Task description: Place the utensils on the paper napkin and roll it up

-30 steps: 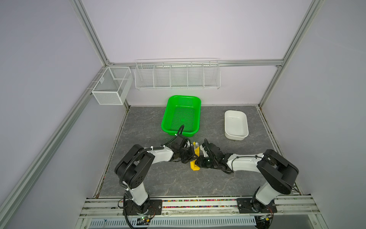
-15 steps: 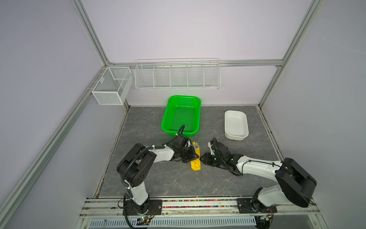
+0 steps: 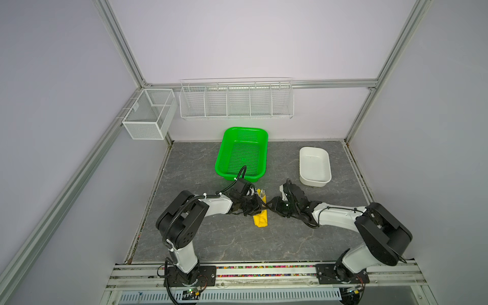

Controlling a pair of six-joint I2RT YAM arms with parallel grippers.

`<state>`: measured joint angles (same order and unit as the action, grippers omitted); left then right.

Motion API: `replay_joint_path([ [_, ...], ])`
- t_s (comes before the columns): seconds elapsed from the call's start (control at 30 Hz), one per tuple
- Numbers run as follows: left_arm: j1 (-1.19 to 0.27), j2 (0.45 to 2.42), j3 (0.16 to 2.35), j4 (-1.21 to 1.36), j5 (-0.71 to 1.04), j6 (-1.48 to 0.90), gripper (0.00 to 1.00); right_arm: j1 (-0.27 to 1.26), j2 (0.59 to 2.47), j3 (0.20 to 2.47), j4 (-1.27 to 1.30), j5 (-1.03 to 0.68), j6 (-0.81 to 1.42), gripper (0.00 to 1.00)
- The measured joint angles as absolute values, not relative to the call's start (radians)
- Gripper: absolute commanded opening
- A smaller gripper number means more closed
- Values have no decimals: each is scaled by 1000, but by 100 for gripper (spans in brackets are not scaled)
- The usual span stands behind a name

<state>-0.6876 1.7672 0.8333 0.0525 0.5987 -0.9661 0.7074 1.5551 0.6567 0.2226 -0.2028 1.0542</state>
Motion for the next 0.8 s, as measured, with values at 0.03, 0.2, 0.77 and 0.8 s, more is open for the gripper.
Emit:
replay_joint_path([
  [0.03, -687, 1768, 833, 54, 600, -966, 38, 707, 1555, 657, 226, -204, 1057, 43],
  [0.2, -688, 1768, 833, 62, 603, -964, 33, 702, 1555, 657, 230, -211, 1067, 43],
  [0.77, -687, 1764, 816, 112, 628, -928, 52, 655, 1557, 675, 238, -247, 1085, 46],
  [0.8, -688, 1763, 812, 119, 635, -929, 53, 654, 1557, 676, 239, -248, 1085, 46],
])
